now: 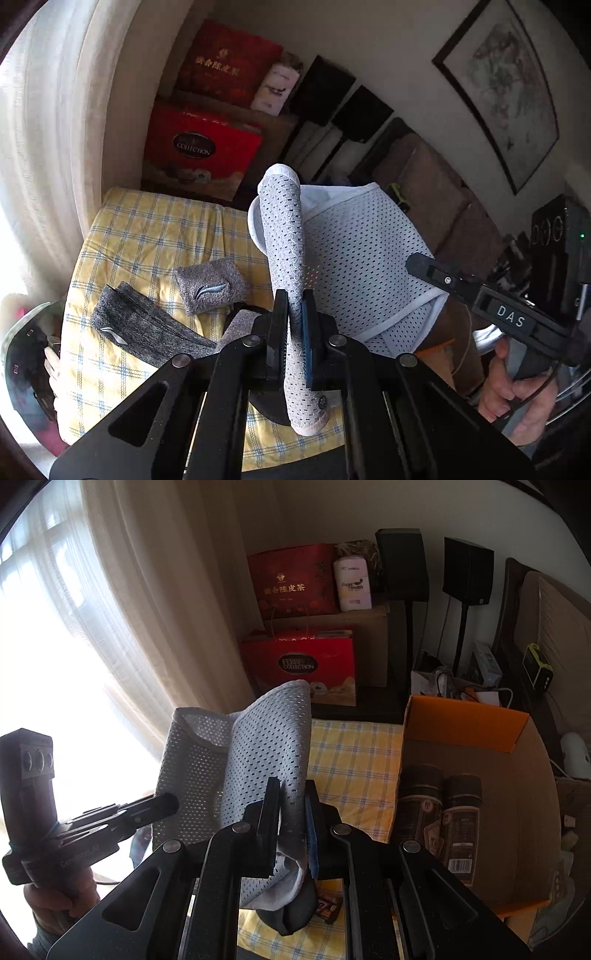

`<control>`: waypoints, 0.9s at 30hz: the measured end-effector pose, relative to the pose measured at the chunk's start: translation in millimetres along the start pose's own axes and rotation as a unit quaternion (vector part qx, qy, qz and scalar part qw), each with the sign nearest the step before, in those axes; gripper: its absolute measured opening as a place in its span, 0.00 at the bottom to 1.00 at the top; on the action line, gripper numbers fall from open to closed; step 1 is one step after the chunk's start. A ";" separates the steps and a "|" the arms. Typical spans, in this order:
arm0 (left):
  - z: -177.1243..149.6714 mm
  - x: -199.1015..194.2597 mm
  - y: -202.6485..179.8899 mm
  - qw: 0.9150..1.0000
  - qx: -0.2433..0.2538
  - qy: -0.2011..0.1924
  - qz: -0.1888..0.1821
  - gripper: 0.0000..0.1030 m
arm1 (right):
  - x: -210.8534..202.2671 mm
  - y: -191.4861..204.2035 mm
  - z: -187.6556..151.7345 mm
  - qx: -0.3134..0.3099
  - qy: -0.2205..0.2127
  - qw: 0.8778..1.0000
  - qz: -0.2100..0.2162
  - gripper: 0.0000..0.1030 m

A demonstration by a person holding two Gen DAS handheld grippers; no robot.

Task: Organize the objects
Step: 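Lift the mesh cloth and carry it into the box beside the jars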

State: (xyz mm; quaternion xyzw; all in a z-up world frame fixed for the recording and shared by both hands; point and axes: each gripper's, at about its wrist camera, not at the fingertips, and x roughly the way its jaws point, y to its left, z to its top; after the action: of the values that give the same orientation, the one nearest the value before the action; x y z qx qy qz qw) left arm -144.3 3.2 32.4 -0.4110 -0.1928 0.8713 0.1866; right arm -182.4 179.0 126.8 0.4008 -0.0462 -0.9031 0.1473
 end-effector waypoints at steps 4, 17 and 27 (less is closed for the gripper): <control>2.6 10.4 -30.2 1.000 0.016 0.009 -0.013 0.06 | -11.0 -27.5 -4.2 0.013 -0.006 1.000 -0.022 0.11; 8.0 85.0 -155.2 0.994 0.070 0.041 -0.076 0.06 | -62.3 -132.9 -18.5 0.071 -0.029 0.991 -0.109 0.11; -8.0 153.3 -217.5 0.987 0.096 0.082 -0.096 0.06 | -73.4 -206.3 -38.3 0.113 -0.021 0.980 -0.159 0.11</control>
State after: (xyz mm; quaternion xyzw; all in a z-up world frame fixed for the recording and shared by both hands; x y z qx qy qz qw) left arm -192.6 264.9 35.4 -0.4403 -0.1313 0.8272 0.3234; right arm -154.7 399.1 111.6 0.3980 -0.0868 -0.9121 -0.0459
